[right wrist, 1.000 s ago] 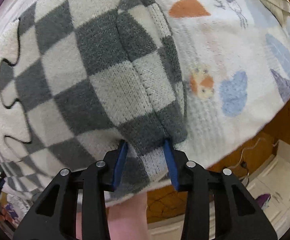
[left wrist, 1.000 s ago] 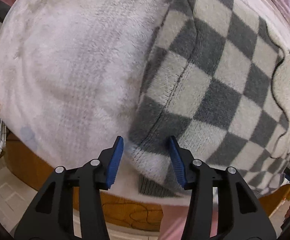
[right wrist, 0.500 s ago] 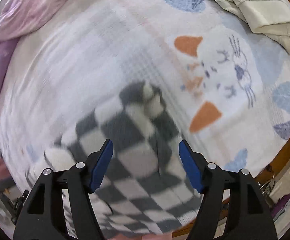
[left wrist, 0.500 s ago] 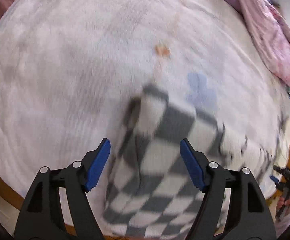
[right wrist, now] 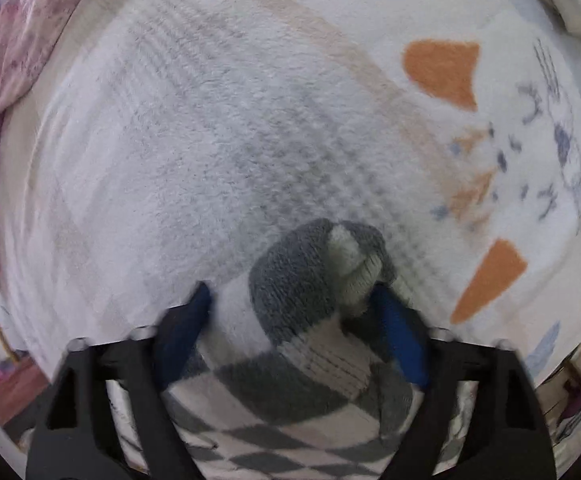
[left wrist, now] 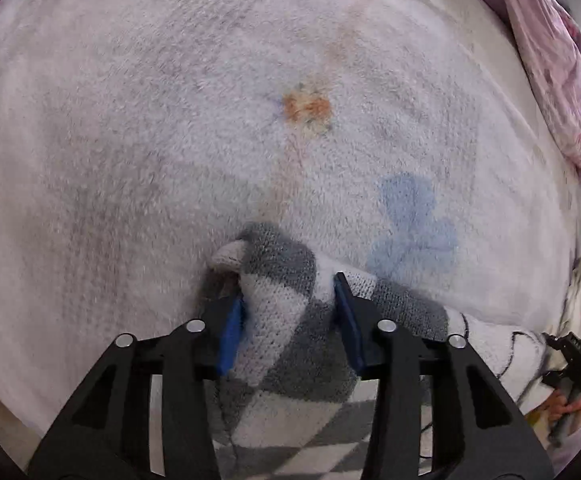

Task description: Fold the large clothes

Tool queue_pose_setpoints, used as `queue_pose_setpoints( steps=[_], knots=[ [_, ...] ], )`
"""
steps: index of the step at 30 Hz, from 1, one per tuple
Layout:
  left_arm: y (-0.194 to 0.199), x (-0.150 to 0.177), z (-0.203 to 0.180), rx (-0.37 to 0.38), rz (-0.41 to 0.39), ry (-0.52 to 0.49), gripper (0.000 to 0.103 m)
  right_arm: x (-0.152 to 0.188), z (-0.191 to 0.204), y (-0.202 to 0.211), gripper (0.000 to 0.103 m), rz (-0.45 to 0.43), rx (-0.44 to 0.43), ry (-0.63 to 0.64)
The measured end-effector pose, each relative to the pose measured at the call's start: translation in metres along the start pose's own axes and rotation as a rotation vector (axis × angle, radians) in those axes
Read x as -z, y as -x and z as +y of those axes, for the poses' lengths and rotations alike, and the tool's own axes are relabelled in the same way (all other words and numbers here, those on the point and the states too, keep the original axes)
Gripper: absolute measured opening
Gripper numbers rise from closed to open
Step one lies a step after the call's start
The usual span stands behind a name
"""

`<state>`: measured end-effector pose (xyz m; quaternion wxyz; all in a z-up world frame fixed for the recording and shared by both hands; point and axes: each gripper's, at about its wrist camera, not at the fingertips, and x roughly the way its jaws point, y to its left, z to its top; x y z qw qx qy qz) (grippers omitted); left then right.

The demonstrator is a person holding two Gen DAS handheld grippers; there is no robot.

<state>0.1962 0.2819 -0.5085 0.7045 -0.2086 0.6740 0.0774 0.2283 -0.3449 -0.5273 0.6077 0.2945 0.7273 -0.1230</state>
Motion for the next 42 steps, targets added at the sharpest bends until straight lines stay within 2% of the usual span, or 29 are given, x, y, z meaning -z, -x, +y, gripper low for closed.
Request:
queue_pose_setpoints(
  steps=[2,6,8,14,17,18,25,30,34,36,38,39,41,42],
  knots=[
    [0.004,0.000,-0.005,-0.022,-0.013,-0.010,0.034,0.002,0.008,0.004,0.044,-0.026,0.027,0.027],
    [0.021,0.003,-0.008,-0.036,-0.072,0.017,0.032,0.010,0.002,0.014,0.034,-0.072,-0.040,-0.099],
    [0.028,0.004,-0.014,-0.054,-0.109,0.027,0.031,0.012,0.001,0.025,0.031,-0.109,-0.064,-0.113],
    [0.048,0.001,-0.023,-0.072,-0.170,0.037,0.030,0.007,0.005,0.047,0.027,-0.145,-0.099,-0.066],
    [0.057,-0.007,-0.031,-0.090,-0.202,0.012,0.030,-0.005,0.005,0.057,0.027,-0.153,-0.144,-0.058],
    [0.061,-0.012,-0.035,-0.090,-0.214,-0.002,0.030,-0.010,0.017,0.058,0.026,-0.160,-0.141,-0.041],
    [0.071,-0.069,-0.077,-0.075,-0.289,-0.052,0.029,-0.064,0.070,0.084,0.026,-0.219,-0.157,0.038],
    [0.057,-0.117,-0.106,-0.080,-0.303,-0.087,0.030,-0.111,0.105,0.082,0.026,-0.253,-0.138,0.074],
    [0.020,-0.138,-0.112,-0.160,-0.250,-0.109,0.031,-0.137,0.110,0.054,0.027,-0.213,-0.099,0.054],
    [0.006,-0.140,-0.110,-0.176,-0.232,-0.121,0.035,-0.140,0.106,0.042,0.032,-0.206,-0.090,0.046],
    [0.001,-0.141,-0.107,-0.207,-0.198,-0.137,0.048,-0.143,0.104,0.034,0.057,-0.185,-0.074,0.054],
    [0.003,-0.140,-0.107,-0.218,-0.192,-0.140,0.053,-0.141,0.102,0.037,0.063,-0.195,-0.065,0.058],
    [0.012,-0.136,-0.103,-0.225,-0.181,-0.141,0.074,-0.134,0.099,0.049,0.086,-0.222,-0.062,0.081],
    [0.020,-0.129,-0.098,-0.221,-0.161,-0.142,0.075,-0.125,0.097,0.059,0.088,-0.229,-0.049,0.115]
  ],
)
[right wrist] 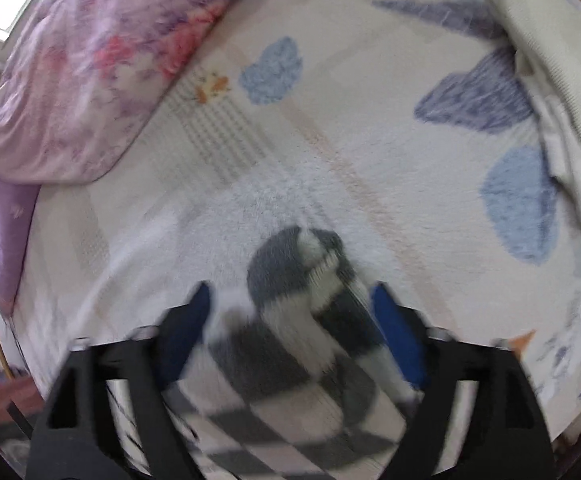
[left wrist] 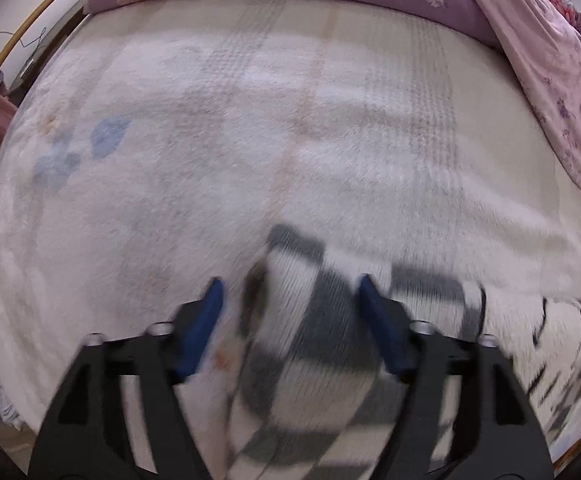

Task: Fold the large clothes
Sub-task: 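Fold the cardigan over once more with both tools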

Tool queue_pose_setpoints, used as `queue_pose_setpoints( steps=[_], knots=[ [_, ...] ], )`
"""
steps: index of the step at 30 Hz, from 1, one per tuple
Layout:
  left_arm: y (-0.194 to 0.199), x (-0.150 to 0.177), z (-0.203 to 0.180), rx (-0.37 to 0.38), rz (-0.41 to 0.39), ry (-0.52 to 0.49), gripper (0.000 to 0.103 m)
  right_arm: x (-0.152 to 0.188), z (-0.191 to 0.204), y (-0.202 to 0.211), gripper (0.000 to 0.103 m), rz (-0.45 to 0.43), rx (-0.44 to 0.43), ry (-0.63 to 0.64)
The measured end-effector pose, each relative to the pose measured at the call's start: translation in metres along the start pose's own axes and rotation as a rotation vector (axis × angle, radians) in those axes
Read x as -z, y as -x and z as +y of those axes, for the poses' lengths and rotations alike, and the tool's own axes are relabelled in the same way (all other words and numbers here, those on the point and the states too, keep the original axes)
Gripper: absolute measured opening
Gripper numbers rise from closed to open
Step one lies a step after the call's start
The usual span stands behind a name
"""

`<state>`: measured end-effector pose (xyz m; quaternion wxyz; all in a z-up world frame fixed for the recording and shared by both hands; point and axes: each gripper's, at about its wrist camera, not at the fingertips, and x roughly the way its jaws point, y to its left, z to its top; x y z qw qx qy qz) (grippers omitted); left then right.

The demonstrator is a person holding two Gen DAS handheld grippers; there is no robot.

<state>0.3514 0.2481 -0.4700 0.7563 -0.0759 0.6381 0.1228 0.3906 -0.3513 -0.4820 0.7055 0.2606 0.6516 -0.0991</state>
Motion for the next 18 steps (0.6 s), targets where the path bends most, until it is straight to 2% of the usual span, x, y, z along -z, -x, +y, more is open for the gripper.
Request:
queue_pose_setpoints(
  steps=[2,6,10,12,13,15,16,17,18],
  knots=[
    [0.009,0.012,0.007,0.020,0.030,-0.008,0.079,0.015,-0.005,0.017,0.089,-0.001,0.026,0.043],
    [0.029,0.063,0.026,0.049,0.090,0.011,0.081,0.064,-0.030,0.042,0.089,0.037,0.093,0.089],
    [0.018,0.125,0.043,0.127,0.216,0.108,0.081,0.127,-0.063,0.034,0.090,0.131,0.171,0.071],
    [0.003,0.156,0.050,0.122,0.276,0.171,0.075,0.153,-0.080,0.018,0.090,0.204,0.150,0.014],
    [-0.002,0.166,0.050,0.128,0.288,0.183,0.061,0.168,-0.089,0.006,0.090,0.247,0.108,-0.037],
    [-0.009,0.178,0.051,0.099,0.247,0.177,0.050,0.184,-0.098,-0.011,0.086,0.287,0.056,-0.099],
    [-0.011,0.180,0.051,0.084,0.235,0.167,0.039,0.192,-0.102,-0.021,0.060,0.298,0.018,-0.149],
    [-0.014,0.181,0.053,0.081,0.237,0.171,0.033,0.196,-0.104,-0.024,0.021,0.288,-0.050,-0.190],
    [-0.014,0.181,0.057,0.095,0.241,0.193,0.028,0.198,-0.104,-0.025,0.019,0.269,-0.122,-0.220]
  ],
)
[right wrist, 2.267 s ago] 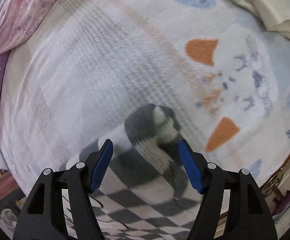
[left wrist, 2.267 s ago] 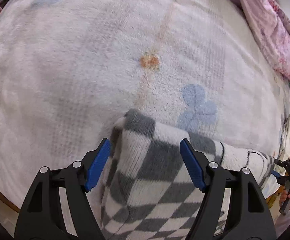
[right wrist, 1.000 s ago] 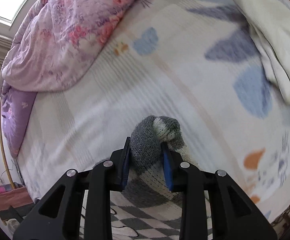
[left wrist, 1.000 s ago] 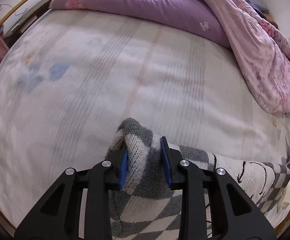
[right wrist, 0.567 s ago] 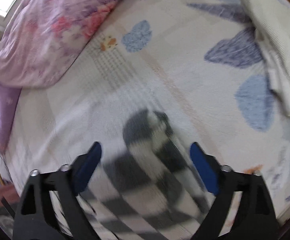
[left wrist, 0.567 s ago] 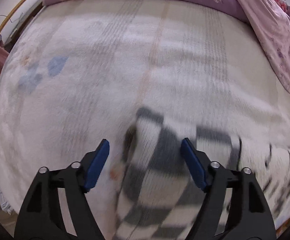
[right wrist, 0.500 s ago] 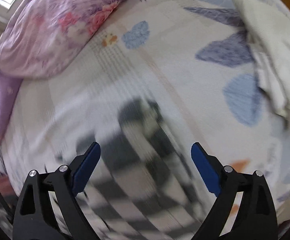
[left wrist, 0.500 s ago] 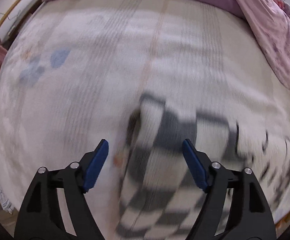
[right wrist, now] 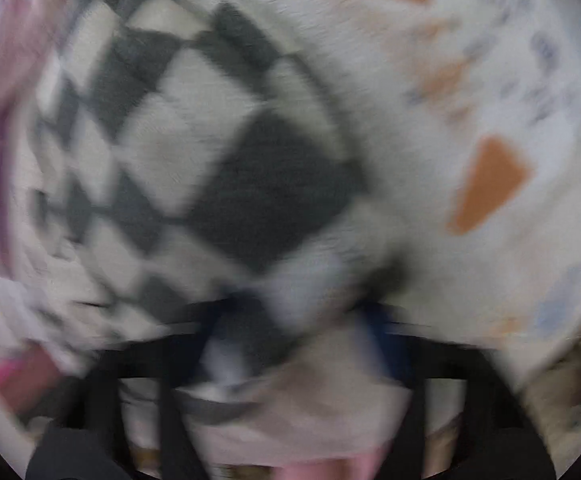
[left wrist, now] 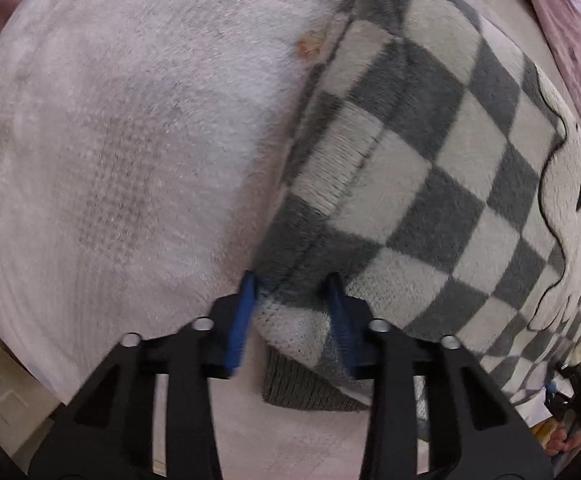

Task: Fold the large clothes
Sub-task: 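Fold the cardigan over once more with both tools, then open both tools and lift them off the folded cardigan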

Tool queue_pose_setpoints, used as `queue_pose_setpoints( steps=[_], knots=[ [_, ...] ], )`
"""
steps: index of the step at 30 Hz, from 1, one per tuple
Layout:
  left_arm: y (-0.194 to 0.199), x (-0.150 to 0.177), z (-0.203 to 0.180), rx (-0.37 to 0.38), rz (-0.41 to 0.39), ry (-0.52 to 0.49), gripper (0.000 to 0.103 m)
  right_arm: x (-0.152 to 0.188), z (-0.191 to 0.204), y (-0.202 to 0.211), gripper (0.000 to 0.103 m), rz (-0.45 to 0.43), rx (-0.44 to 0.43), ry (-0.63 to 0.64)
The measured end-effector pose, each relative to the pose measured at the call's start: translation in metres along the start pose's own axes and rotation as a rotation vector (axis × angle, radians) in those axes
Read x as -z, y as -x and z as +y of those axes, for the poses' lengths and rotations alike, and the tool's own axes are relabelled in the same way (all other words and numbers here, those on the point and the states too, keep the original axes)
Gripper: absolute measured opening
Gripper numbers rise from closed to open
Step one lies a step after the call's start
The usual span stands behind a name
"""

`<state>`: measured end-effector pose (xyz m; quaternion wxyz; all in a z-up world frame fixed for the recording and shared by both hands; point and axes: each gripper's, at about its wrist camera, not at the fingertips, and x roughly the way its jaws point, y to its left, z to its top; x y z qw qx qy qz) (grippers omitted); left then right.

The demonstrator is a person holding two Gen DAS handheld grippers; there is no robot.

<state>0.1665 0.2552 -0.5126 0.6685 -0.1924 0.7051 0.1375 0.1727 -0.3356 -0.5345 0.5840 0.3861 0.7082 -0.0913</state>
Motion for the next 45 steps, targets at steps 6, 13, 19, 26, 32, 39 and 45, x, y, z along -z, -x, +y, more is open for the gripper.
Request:
queue_pose_setpoints(
  steps=[6,13,19,26,32,39,45],
  knots=[
    [0.029,0.018,-0.008,0.003,0.023,-0.101,0.012,0.017,0.030,0.040,0.013,-0.137,0.161,0.139],
    [-0.007,0.047,-0.018,-0.090,0.058,-0.132,0.015,-0.004,0.017,0.031,0.023,-0.128,0.293,0.196],
    [0.018,0.034,-0.036,-0.231,0.028,-0.216,0.050,-0.015,0.023,0.032,0.065,-0.042,0.384,0.236],
    [0.033,0.051,-0.074,-0.190,-0.068,-0.312,0.011,0.005,0.065,0.070,0.036,-0.264,0.403,0.533],
    [-0.021,0.040,-0.063,-0.192,-0.006,-0.280,0.007,-0.017,0.023,0.004,0.000,-0.134,0.362,0.443],
    [0.045,0.016,-0.088,-0.104,-0.185,-0.361,0.008,0.007,0.085,0.068,0.002,-0.274,0.245,0.541],
    [0.048,-0.015,-0.164,0.102,-0.375,-0.382,0.004,0.018,0.189,0.052,0.002,-0.400,-0.018,0.759]
  ],
)
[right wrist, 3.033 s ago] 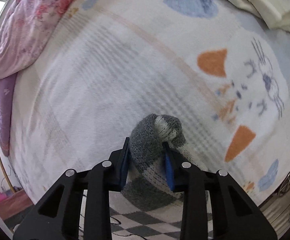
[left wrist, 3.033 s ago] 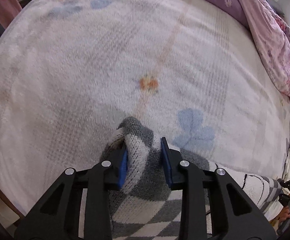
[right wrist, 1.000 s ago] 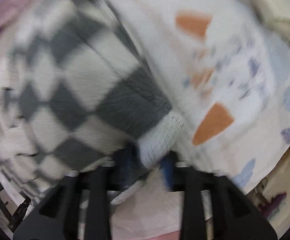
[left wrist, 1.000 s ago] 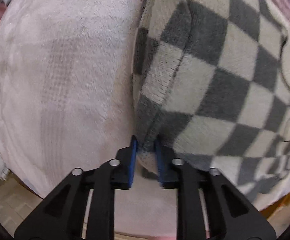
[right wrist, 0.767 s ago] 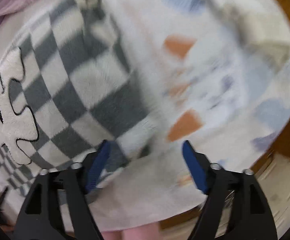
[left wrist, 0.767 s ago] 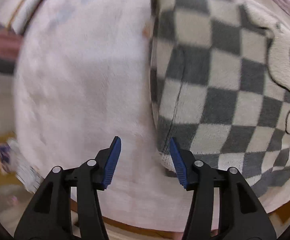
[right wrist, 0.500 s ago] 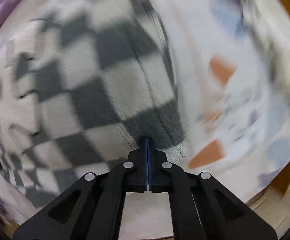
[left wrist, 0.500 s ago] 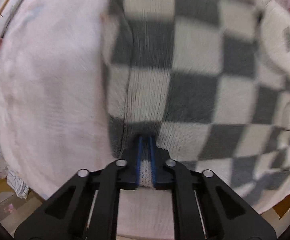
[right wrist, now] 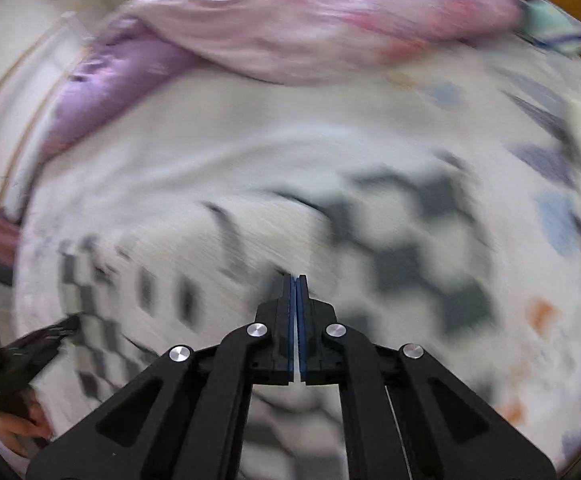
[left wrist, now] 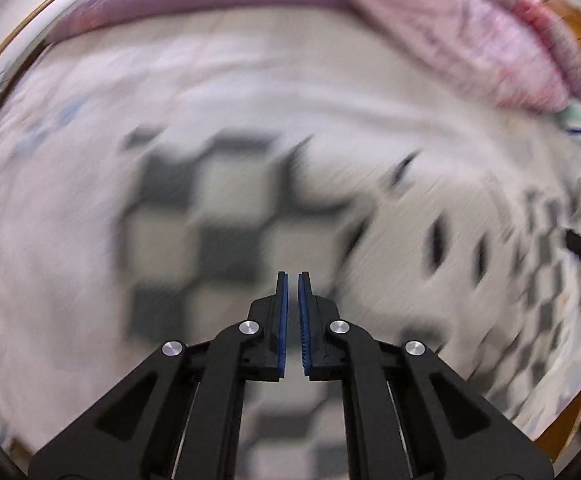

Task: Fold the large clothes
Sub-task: 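Open both tools and lift them off the folded cardigan, then move both tools back over the folded checkered cardigan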

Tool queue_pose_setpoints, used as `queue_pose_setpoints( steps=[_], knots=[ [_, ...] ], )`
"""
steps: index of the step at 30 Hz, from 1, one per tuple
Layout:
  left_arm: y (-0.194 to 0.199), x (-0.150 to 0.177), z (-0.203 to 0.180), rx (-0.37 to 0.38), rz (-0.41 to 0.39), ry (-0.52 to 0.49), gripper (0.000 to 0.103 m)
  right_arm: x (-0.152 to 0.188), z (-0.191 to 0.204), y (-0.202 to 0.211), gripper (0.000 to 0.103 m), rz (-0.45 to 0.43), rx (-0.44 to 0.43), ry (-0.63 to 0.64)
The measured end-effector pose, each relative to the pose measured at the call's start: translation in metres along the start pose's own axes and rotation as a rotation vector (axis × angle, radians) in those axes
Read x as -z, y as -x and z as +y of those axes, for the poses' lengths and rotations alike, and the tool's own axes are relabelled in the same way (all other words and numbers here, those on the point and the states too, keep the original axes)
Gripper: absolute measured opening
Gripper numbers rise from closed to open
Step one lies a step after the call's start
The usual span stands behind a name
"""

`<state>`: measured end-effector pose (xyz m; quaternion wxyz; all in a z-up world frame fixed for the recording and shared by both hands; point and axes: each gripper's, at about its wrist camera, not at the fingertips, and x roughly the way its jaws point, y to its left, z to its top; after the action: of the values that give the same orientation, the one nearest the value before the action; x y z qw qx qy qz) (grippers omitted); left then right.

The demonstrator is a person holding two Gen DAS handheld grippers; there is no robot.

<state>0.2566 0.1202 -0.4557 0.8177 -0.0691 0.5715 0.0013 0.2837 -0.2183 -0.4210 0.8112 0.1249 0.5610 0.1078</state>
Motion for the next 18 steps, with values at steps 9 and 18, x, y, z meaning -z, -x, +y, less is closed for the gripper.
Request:
queue_pose_setpoints(
  steps=[9,18],
  knots=[
    [-0.074,-0.031,-0.048,-0.013,-0.160,-0.111,0.000,-0.019,0.069,-0.096,0.000,-0.082,-0.101,0.185],
    [-0.064,-0.010,0.031,-0.260,-0.224,-0.150,0.002,-0.001,0.014,-0.101,0.000,-0.173,0.086,0.397]
  ],
)
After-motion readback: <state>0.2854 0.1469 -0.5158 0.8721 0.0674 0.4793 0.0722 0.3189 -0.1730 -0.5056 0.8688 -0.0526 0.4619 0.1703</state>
